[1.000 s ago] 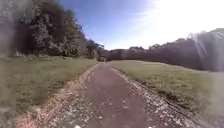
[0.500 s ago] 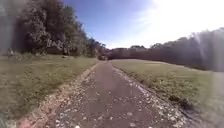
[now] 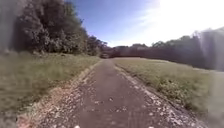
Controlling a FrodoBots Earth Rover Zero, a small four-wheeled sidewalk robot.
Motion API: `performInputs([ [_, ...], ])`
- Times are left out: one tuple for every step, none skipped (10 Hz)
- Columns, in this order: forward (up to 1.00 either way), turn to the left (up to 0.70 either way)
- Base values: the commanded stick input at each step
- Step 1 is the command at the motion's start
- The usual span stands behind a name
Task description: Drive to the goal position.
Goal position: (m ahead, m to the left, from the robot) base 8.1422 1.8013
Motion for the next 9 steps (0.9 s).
performInputs([
  [0.7, -0.33],
  [0.7, -0.33],
  [0.7, 0.0],
  [0.7, 0.0],
  [0.7, 0.0],
  [0.7, 0.0],
  [0.7, 0.0],
  [0.7, 0.0],
  [0.7, 0.0],
])
